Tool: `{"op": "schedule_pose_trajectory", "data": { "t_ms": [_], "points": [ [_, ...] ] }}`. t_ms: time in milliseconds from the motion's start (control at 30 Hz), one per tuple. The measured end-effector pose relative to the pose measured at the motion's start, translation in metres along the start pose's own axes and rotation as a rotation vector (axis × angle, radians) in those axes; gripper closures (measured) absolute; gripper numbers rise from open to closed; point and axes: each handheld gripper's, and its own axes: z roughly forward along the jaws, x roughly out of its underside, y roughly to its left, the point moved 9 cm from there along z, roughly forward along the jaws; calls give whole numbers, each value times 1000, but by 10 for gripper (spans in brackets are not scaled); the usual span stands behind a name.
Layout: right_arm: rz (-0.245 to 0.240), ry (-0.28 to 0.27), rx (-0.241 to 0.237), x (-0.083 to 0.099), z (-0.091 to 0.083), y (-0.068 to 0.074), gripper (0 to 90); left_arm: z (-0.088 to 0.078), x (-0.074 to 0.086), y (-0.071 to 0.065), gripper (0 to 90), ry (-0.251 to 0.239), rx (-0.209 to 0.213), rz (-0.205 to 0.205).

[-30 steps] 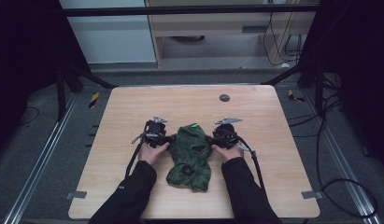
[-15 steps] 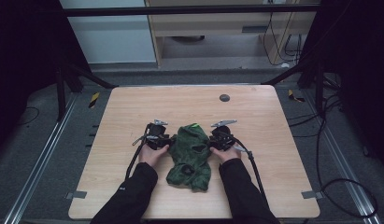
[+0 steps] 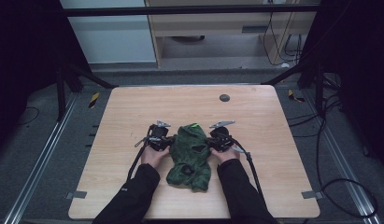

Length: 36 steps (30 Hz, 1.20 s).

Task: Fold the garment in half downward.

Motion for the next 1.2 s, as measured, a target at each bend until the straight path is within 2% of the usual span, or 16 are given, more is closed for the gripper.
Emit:
{"op": "schedule_pose_trajectory", "data": {
  "t_ms": [167,333,433,533,700,767,900,1200],
  "points": [
    [11,-9,-7,-1,-2,0,853,-4,-3,-1,887,-16,12,3],
    [15,-39,-27,-8,-11,1,855,-19,-12,-3,889,-66,31,-2],
    [13,-52,-37,-11,-14,2,856,-24,-15,-4,890,-76,34,3],
    [-4,-67,-45,-15,-21,4,858,-32,-19,-9,890,-88,41,23],
    [-23,-76,-56,-19,-30,7,858,-44,-23,-16,890,-115,58,32],
    [-39,-79,-57,-19,-38,10,857,-52,-23,-20,890,-135,74,42],
    [-64,-85,-61,-18,-47,13,857,-59,-18,-25,890,-133,75,69],
    [-94,-121,-98,-18,-60,25,857,-74,-14,-32,890,-149,100,55]
  ]
}}
